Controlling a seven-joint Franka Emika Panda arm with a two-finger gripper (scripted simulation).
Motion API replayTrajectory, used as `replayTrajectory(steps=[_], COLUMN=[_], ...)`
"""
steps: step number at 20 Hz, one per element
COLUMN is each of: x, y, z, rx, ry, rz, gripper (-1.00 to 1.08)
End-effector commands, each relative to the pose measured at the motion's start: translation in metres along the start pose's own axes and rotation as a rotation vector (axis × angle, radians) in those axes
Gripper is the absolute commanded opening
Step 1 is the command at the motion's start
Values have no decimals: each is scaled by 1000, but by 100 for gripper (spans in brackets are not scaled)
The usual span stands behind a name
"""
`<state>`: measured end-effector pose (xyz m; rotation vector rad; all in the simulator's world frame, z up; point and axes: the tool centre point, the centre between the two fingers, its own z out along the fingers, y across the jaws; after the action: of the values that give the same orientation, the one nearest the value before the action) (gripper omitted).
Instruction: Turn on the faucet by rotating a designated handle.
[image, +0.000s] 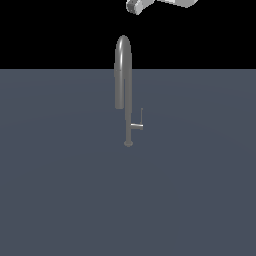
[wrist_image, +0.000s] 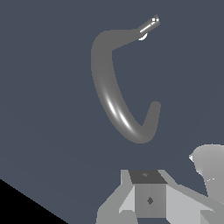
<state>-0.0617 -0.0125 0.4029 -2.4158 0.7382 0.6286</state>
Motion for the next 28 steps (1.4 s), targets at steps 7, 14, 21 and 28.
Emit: replayTrajectory(steps=[7, 14, 21, 28], x=[63, 117, 172, 217], y=[-1, 6, 17, 30], z=[10, 27, 54, 90], rx=[160, 307, 467, 617], ry=[-139, -267, -407, -538], rz=[157, 301, 459, 610], gripper=[-100, -100, -100, -100])
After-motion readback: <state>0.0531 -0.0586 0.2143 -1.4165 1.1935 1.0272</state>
